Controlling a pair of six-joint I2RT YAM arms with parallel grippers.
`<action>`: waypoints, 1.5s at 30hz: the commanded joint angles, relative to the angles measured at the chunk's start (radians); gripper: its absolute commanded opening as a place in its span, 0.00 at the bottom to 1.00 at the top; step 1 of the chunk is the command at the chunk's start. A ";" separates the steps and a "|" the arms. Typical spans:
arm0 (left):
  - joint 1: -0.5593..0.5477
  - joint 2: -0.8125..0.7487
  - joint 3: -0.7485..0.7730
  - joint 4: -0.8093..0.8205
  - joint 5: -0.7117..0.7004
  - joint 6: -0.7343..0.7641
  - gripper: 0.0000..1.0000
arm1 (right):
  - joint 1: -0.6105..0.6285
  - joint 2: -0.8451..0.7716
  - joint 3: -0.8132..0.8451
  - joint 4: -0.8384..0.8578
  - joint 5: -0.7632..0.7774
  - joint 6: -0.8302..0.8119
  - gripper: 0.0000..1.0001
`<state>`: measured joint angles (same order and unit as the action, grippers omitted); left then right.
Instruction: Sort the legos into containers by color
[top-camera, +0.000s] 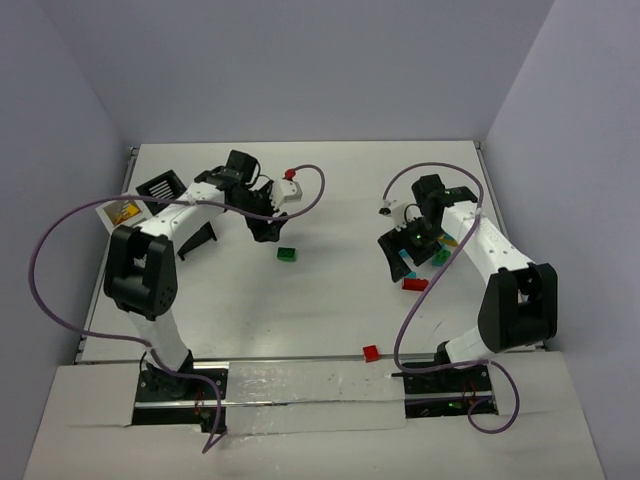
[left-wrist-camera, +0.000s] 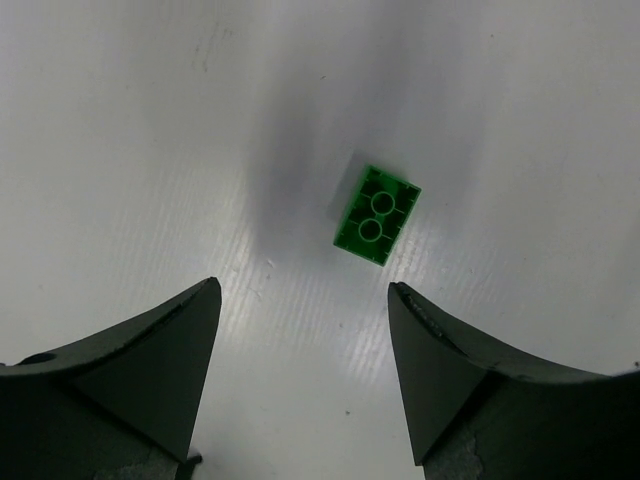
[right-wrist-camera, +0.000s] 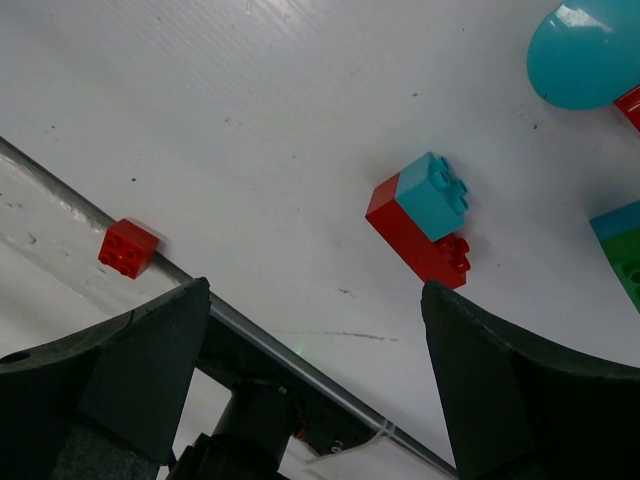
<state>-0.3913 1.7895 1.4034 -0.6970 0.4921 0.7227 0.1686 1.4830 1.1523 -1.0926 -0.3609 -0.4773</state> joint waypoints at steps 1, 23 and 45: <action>-0.033 0.061 0.084 -0.058 0.068 0.148 0.80 | -0.013 0.011 0.045 -0.035 0.012 -0.019 0.93; -0.132 0.155 -0.083 0.190 -0.039 0.152 0.94 | -0.030 0.086 0.105 -0.073 0.045 -0.056 0.96; 0.033 -0.160 0.070 0.001 0.063 -0.213 0.00 | -0.036 0.183 0.211 -0.006 -0.107 -0.079 0.96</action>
<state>-0.4654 1.7781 1.2901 -0.5634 0.4362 0.7123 0.1393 1.6471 1.2980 -1.1523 -0.3728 -0.5525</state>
